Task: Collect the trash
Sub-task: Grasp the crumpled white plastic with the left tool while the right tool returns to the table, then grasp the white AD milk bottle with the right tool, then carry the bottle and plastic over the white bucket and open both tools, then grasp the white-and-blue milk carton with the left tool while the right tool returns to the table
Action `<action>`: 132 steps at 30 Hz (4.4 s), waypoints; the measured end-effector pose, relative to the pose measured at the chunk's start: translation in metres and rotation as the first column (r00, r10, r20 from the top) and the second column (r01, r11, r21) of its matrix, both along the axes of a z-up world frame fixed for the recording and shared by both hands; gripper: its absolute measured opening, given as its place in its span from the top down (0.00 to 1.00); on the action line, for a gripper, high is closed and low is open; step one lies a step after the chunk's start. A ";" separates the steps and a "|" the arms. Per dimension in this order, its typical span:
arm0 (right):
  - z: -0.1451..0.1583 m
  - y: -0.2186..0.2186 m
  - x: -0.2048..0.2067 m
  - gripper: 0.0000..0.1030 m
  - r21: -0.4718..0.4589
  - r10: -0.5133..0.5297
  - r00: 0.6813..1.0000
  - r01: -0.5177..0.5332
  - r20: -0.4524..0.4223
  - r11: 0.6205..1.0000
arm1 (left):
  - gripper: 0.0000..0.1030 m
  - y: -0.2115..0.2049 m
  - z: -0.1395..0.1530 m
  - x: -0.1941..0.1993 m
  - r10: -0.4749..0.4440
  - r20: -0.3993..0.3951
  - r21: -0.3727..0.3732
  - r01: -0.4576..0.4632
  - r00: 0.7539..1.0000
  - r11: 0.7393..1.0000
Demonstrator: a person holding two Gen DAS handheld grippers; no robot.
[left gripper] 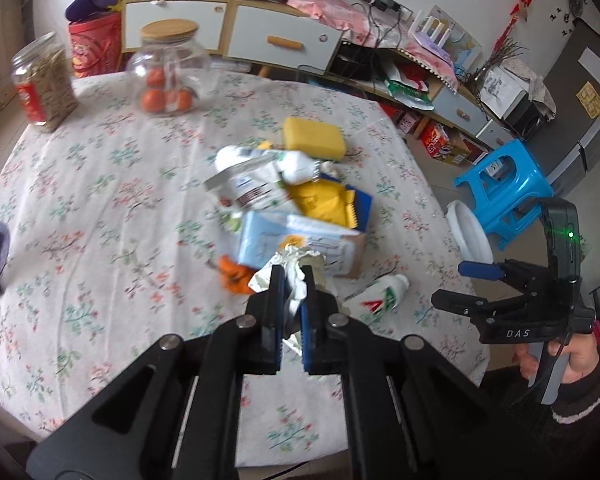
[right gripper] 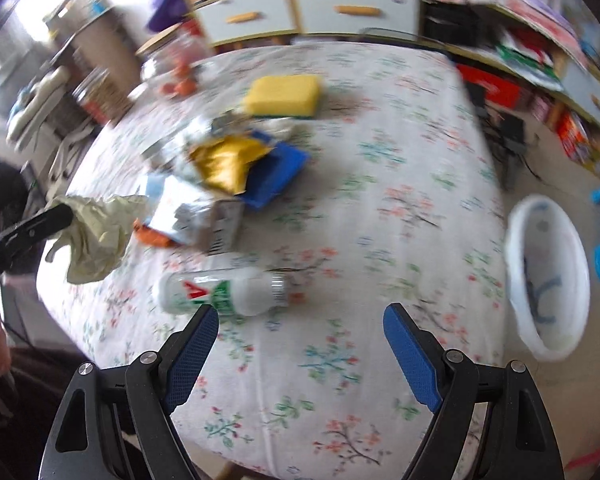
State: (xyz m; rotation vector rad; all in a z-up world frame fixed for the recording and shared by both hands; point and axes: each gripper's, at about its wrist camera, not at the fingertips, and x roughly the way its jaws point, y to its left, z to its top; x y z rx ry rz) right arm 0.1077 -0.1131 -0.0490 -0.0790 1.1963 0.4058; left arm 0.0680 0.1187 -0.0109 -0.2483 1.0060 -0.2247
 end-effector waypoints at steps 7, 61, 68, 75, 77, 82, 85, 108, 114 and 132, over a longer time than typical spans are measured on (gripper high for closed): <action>-0.022 0.058 -0.012 0.17 -0.103 0.231 0.973 -0.229 0.003 0.968 | 0.93 0.028 -0.013 -0.017 0.037 -0.030 -0.001 -0.037 0.999 0.999; 0.014 -0.170 0.023 0.57 -0.063 -0.298 0.954 0.299 0.029 0.952 | 0.93 -0.125 0.003 0.044 -0.174 0.026 -0.063 0.175 0.984 0.982; -0.002 -0.233 0.027 0.57 -0.062 -0.442 0.896 0.440 -0.032 0.896 | 0.93 -0.163 -0.001 0.056 -0.207 0.032 -0.082 0.209 0.978 0.974; -0.016 -0.261 0.025 0.51 -0.074 -0.485 0.871 0.480 -0.079 0.874 | 0.93 -0.202 -0.005 0.064 -0.248 0.030 -0.095 0.250 0.968 0.964; -0.013 -0.268 0.022 0.43 -0.064 -0.500 0.863 0.496 -0.076 0.866 | 0.93 -0.214 -0.004 0.066 -0.266 0.038 -0.090 0.268 0.963 0.959; -0.008 -0.285 0.014 0.40 -0.038 -0.538 0.840 0.537 -0.069 0.843 | 0.93 -0.246 -0.004 0.077 -0.316 0.042 -0.066 0.318 0.948 0.946; -0.006 -0.293 0.010 0.39 -0.042 -0.546 0.835 0.545 -0.060 0.838 | 0.93 -0.266 -0.005 0.083 -0.339 0.046 -0.068 0.342 0.940 0.937; 0.009 -0.328 -0.017 0.31 -0.007 -0.585 0.810 0.585 -0.026 0.811 | 0.24 -0.330 -0.007 0.099 -0.384 0.060 0.050 0.381 0.921 0.923; 0.015 -0.315 -0.014 0.28 -0.007 -0.568 0.823 0.568 -0.006 0.823 | 0.10 -0.305 -0.002 0.091 -0.353 0.054 0.126 0.344 0.934 0.931; 0.021 -0.215 0.015 0.13 -0.057 -0.425 0.904 0.427 0.041 0.902 | 0.02 -0.142 -0.016 0.083 -0.044 -0.032 0.332 0.052 0.999 0.942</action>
